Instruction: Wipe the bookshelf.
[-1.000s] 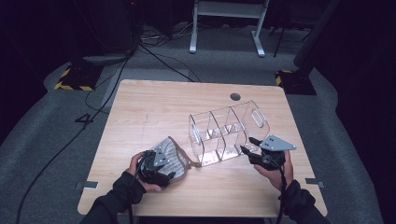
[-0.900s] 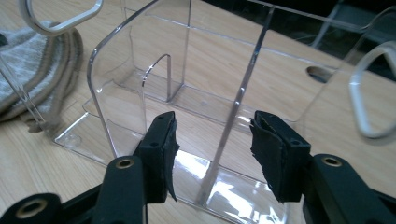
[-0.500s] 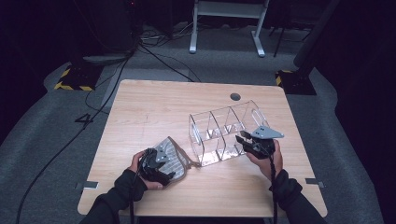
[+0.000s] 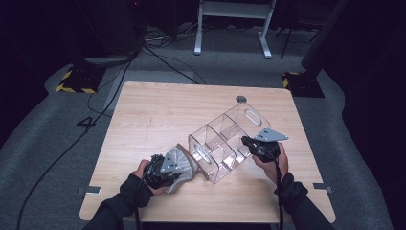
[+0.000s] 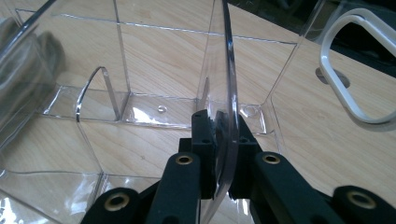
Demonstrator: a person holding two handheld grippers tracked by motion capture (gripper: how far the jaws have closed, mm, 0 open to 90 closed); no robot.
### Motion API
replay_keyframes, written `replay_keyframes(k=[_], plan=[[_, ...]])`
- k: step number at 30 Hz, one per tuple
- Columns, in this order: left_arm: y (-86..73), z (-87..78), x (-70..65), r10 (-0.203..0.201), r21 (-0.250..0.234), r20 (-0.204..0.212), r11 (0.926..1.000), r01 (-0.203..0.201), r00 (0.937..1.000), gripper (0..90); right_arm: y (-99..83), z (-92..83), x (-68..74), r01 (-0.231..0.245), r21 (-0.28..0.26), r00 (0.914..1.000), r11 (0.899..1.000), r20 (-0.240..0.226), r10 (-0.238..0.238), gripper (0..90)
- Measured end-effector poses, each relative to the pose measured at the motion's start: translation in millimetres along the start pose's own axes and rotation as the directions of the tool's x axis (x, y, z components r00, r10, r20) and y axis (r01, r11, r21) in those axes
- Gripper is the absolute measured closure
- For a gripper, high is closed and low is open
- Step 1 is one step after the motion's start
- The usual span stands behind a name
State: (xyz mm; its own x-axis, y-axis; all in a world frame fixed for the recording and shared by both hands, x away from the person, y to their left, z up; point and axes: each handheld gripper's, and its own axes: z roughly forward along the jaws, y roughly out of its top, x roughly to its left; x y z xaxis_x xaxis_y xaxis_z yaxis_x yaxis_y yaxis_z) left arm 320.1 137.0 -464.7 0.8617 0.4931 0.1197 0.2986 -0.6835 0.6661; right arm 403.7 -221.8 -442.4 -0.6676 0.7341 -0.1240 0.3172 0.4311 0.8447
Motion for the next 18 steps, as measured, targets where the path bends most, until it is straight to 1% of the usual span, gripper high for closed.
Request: replay_keyframes(k=[1, 2, 3, 5, 6, 7, 8, 9, 10, 12, 14, 15, 16, 17, 18], plan=[[3.4, -1.7, -4.6, 0.017, -0.016, 0.01, 0.9997, -0.017, 0.9998, 68.2, -0.5, -0.1, -1.3, -0.007, -0.003, 0.9999, 1.0, -0.009, 0.007, 84.9], [8.3, -2.8, -10.9, 0.027, -0.049, 0.029, 0.9985, -0.026, 0.9992, 68.2, -0.5, -0.1, -1.3, -0.006, -0.003, 0.9999, 1.0, -0.01, 0.006, 84.9], [8.3, -2.8, -10.9, 0.027, -0.049, 0.029, 0.9985, -0.026, 0.9992, 68.3, -0.5, -0.1, -1.3, -0.006, -0.003, 0.9999, 1.0, -0.01, 0.006, 84.9], [16.4, -3.4, -17.9, 0.053, -0.098, 0.056, 0.9941, -0.048, 0.997, 68.5, -0.2, -0.2, -1.1, -0.001, -0.001, 0.9999, 1.0, -0.01, 0.001, 84.9], [20.2, -3.7, -21.0, 0.063, -0.112, 0.053, 0.9921, -0.057, 0.9966, 68.6, -0.5, -0.1, -1.5, -0.002, -0.003, 0.9999, 1.0, -0.013, 0.002, 84.9], [23.7, -4.6, -23.7, 0.084, -0.138, 0.049, 0.9875, -0.077, 0.9952, 68.7, -0.4, -0.1, -1.5, 0.0, -0.002, 0.9999, 1.0, -0.014, 0.0, 84.9], [27.2, -6.4, -25.9, 0.097, -0.161, 0.043, 0.9829, -0.089, 0.9943, 69.3, -0.3, -0.2, -1.3, 0.004, -0.001, 0.9999, 1.0, -0.013, -0.004, 84.9], [31.2, -8.5, -27.0, 0.097, -0.189, 0.035, 0.9779, -0.088, 0.9947, 70.3, -0.4, -0.3, -1.4, 0.007, -0.001, 0.9998, 1.0, -0.016, -0.007, 84.8], [35.0, -11.6, -27.5, 0.095, -0.223, 0.036, 0.9712, -0.085, 0.9948, 71.9, -0.5, -0.4, -1.4, 0.01, -0.001, 0.9998, 1.0, -0.017, -0.01, 84.8], [42.8, -18.1, -28.8, 0.098, -0.283, 0.022, 0.9552, -0.088, 0.9949, 74.3, -0.2, -0.4, -0.6, 0.022, -0.001, 0.9996, 1.0, -0.015, -0.022, 84.5], [50.2, -20.4, -28.8, 0.11, -0.313, -0.002, 0.9439, -0.105, 0.9939, 76.6, -0.1, -0.6, 0.4, 0.035, 0.0, 0.9991, 0.999, -0.025, -0.035, 84.3], [51.8, -18.8, -28.6, 0.109, -0.313, 0.001, 0.9442, -0.103, 0.9941, 77.7, 0.1, -0.6, 1.3, 0.034, 0.0, 0.9991, 0.999, -0.024, -0.034, 84.3], [53.6, -14.6, -28.1, 0.115, -0.292, 0.01, 0.9504, -0.107, 0.9933, 77.9, 0.1, -0.6, 1.6, 0.035, 0.001, 0.999, 0.999, -0.026, -0.035, 84.2], [53.7, -9.8, -27.8, 0.126, -0.269, 0.009, 0.9559, -0.118, 0.9921, 77.9, 0.2, -0.6, 1.6, 0.037, 0.001, 0.999, 0.999, -0.027, -0.037, 84.2], [52.5, -5.3, -27.7, 0.132, -0.238, 0.014, 0.963, -0.125, 0.9911, 77.8, 0.2, -0.6, 1.6, 0.038, 0.002, 0.9989, 0.999, -0.026, -0.038, 84.1]])
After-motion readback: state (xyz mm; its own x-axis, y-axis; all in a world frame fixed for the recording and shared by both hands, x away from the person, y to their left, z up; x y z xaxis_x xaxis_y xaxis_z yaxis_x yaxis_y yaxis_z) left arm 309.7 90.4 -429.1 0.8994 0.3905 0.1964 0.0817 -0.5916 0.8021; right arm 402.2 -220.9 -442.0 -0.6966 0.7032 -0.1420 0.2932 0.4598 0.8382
